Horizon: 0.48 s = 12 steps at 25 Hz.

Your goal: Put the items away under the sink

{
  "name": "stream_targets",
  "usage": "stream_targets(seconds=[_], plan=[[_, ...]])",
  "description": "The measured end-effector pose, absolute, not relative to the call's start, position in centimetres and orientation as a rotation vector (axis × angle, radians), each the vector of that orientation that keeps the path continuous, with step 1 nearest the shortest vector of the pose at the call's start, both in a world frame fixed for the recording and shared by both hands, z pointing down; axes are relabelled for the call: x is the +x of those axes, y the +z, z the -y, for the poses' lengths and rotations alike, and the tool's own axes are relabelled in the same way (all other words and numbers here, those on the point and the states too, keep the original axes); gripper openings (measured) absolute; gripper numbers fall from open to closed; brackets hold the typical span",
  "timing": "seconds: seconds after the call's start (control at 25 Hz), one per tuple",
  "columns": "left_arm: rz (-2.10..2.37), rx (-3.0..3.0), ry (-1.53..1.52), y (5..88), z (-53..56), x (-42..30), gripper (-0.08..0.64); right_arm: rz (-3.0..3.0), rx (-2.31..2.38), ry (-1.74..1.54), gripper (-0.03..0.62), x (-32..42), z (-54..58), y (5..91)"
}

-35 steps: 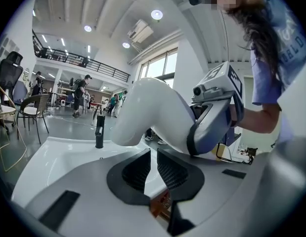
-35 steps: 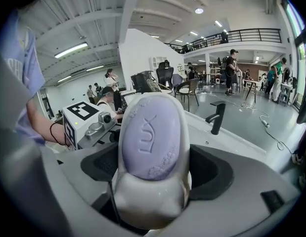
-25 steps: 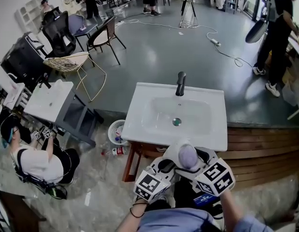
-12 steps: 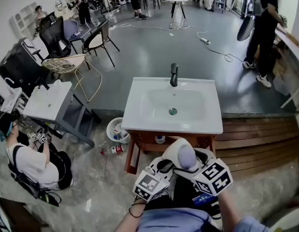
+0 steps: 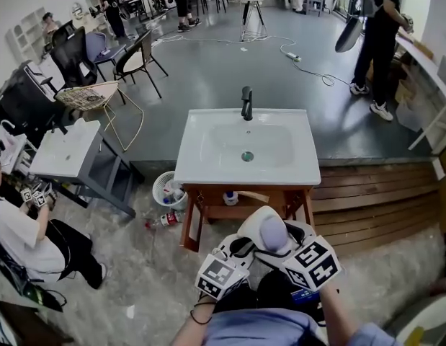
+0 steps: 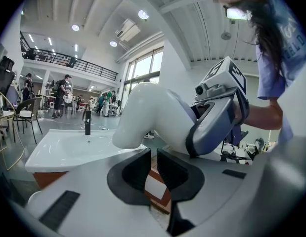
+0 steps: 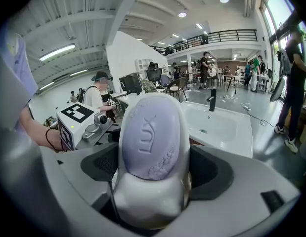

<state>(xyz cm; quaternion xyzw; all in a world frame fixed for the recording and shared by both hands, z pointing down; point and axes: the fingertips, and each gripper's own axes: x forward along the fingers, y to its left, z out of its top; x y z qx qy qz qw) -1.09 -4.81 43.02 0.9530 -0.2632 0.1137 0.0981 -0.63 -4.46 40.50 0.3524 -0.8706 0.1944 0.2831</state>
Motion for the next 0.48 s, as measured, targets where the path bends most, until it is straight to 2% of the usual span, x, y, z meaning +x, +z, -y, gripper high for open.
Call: stream_targets(seconds=[0.48], plan=[[0.782, 2.765, 0.363, 43.9, 1.4, 2.7, 0.035, 2.299, 0.982, 0.561, 0.434, 3.5, 0.9, 41.2]])
